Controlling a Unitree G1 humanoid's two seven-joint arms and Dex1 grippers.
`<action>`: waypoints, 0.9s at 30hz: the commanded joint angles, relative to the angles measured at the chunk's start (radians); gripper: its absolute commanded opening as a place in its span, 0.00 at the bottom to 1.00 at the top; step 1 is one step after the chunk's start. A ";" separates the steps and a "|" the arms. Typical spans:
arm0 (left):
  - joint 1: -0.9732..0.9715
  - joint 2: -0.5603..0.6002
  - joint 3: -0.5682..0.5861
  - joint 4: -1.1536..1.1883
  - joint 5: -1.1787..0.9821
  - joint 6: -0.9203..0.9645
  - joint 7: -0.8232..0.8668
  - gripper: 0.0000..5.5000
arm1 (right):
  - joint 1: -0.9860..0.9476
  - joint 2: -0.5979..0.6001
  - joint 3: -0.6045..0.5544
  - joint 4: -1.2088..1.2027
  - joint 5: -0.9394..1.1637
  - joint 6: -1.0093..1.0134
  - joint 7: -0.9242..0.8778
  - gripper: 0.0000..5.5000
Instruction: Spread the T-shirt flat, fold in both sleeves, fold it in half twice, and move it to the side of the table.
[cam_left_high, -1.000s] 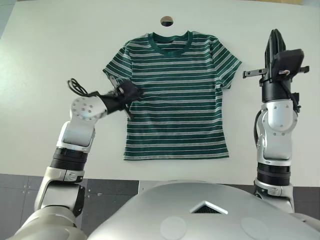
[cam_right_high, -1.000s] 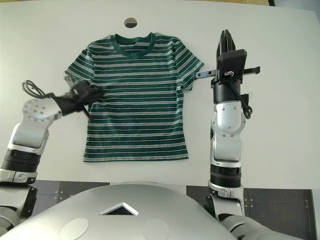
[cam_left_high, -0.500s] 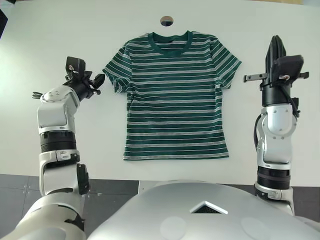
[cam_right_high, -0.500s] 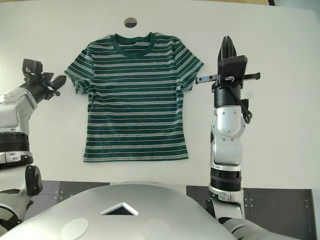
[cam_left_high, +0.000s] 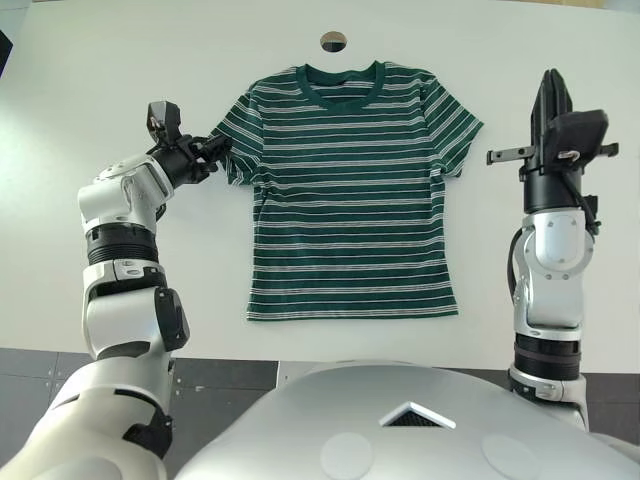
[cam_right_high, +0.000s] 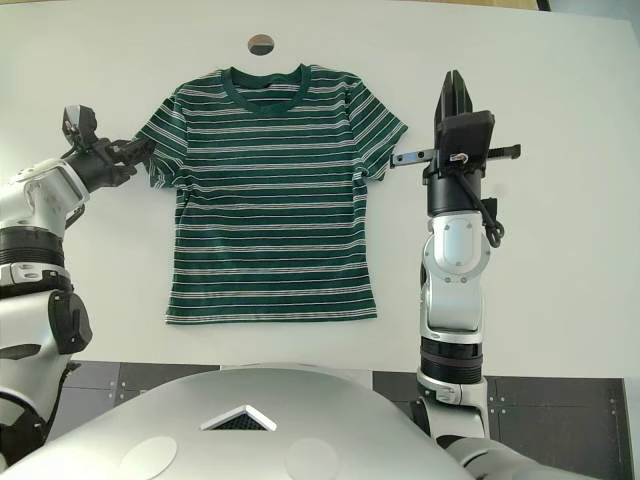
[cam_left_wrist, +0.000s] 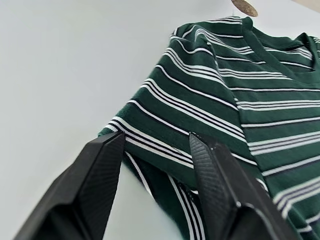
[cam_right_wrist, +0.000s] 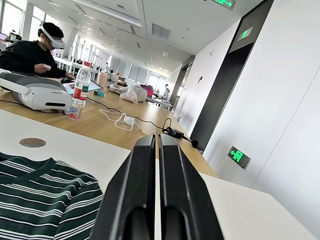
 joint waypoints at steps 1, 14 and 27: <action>-0.015 0.012 -0.026 0.045 0.049 -0.043 0.014 0.44 | -0.005 -0.002 0.000 -0.012 -0.005 0.002 0.003 0.02; 0.082 0.044 -0.044 -0.221 0.117 -0.226 0.026 0.32 | 0.009 0.003 0.021 -0.008 -0.012 -0.004 0.006 0.02; 0.010 0.010 -0.153 0.029 0.180 -0.169 -0.024 0.47 | 0.004 -0.002 0.021 -0.011 -0.004 0.003 0.009 0.02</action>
